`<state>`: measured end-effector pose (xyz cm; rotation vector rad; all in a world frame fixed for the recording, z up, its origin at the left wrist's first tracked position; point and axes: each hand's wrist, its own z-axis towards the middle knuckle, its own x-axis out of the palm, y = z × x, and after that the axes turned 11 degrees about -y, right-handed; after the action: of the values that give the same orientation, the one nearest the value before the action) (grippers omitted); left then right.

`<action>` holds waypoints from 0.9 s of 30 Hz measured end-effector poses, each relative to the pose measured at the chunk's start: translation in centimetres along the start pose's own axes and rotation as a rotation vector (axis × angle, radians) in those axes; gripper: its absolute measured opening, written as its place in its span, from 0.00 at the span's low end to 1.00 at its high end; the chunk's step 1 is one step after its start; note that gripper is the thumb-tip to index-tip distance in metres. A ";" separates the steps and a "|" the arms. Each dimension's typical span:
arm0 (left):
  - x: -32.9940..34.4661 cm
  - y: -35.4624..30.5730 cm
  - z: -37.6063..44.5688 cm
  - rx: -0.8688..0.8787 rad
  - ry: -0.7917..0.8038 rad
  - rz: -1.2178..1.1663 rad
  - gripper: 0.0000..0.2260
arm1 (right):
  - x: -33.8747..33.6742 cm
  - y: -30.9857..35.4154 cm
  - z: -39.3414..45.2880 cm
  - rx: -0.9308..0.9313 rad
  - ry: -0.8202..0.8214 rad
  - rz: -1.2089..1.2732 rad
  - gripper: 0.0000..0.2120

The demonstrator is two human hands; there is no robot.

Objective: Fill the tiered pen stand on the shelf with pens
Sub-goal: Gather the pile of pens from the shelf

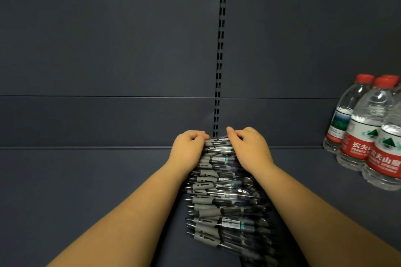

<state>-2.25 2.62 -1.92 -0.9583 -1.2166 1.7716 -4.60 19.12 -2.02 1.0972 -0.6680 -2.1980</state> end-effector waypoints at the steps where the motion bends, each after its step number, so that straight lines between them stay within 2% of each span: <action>1: -0.1 0.0 0.0 -0.014 0.003 0.000 0.12 | 0.0 0.0 -0.1 0.014 -0.006 0.015 0.28; 3: -0.1 0.1 0.0 -0.069 -0.001 -0.029 0.11 | -0.1 -0.2 -0.1 0.083 -0.008 0.113 0.28; 8: -0.1 -0.1 -0.3 -0.168 0.013 -0.064 0.08 | 0.1 -0.9 0.1 0.374 0.053 0.410 0.18; 11: 0.2 -0.2 -0.2 -0.135 0.060 0.024 0.08 | 0.2 -1.2 0.4 0.378 0.062 0.391 0.13; 15: 0.5 -0.3 0.1 -0.127 0.087 0.120 0.16 | 0.2 -1.3 0.5 0.413 0.131 0.442 0.11; 19: 0.9 0.0 0.2 -0.149 0.075 0.413 0.20 | 0.1 -1.4 0.5 0.432 0.155 0.482 0.11; 21: 0.9 0.0 0.2 -0.141 0.082 0.338 0.19 | 0.1 -1.4 0.6 0.435 0.162 0.510 0.11; 24: 0.6 -0.4 0.0 -0.163 0.069 0.082 0.16 | -0.1 -1.2 0.4 0.453 0.181 0.550 0.09; 27: 0.3 -0.8 -0.1 -0.201 0.083 -0.044 0.10 | -0.1 -1.0 0.3 0.444 0.173 0.525 0.08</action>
<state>-2.10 3.10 -1.27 -1.0998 -1.3706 1.5807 -5.10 19.97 -2.45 1.1427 -1.2435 -1.5279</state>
